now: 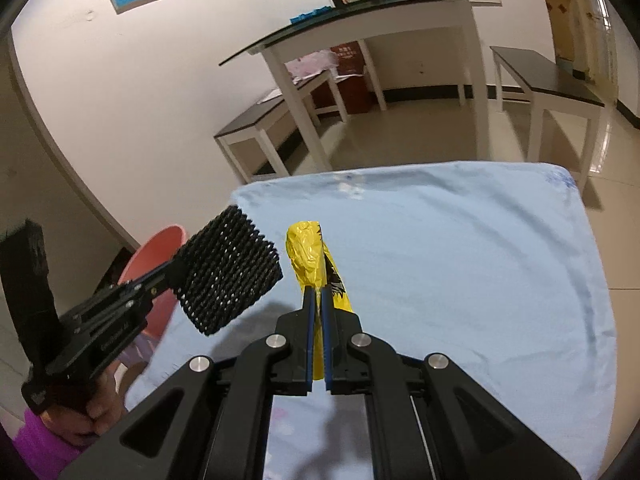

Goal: Collect trash
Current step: 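Grasp the black mesh pad with the left tool, then carry both items over the pink bucket and open both tools to drop them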

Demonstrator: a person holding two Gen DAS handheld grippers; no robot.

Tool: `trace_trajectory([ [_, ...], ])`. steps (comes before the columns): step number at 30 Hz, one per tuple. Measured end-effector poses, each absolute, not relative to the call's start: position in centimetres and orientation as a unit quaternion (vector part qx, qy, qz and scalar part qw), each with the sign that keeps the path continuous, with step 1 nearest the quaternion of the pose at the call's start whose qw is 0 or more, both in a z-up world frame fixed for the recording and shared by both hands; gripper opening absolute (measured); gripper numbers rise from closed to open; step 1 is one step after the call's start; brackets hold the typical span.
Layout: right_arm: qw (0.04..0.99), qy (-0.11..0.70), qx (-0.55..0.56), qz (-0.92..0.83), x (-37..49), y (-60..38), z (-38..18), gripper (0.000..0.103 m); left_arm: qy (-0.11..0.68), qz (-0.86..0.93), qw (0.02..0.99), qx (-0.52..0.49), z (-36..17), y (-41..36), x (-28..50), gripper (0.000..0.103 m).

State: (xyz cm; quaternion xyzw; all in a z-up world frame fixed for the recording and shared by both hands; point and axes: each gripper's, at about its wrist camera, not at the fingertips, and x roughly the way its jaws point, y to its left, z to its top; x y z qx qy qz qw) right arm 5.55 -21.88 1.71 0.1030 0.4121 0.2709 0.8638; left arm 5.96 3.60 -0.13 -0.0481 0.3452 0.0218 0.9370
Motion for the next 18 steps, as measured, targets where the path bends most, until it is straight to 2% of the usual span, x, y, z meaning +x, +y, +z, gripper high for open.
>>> trace_trajectory([
  [18,0.847,0.394,0.077,0.348,5.6,-10.8,4.5,0.003,0.303,0.131,0.939,-0.097,2.2,11.2,1.6,0.009],
])
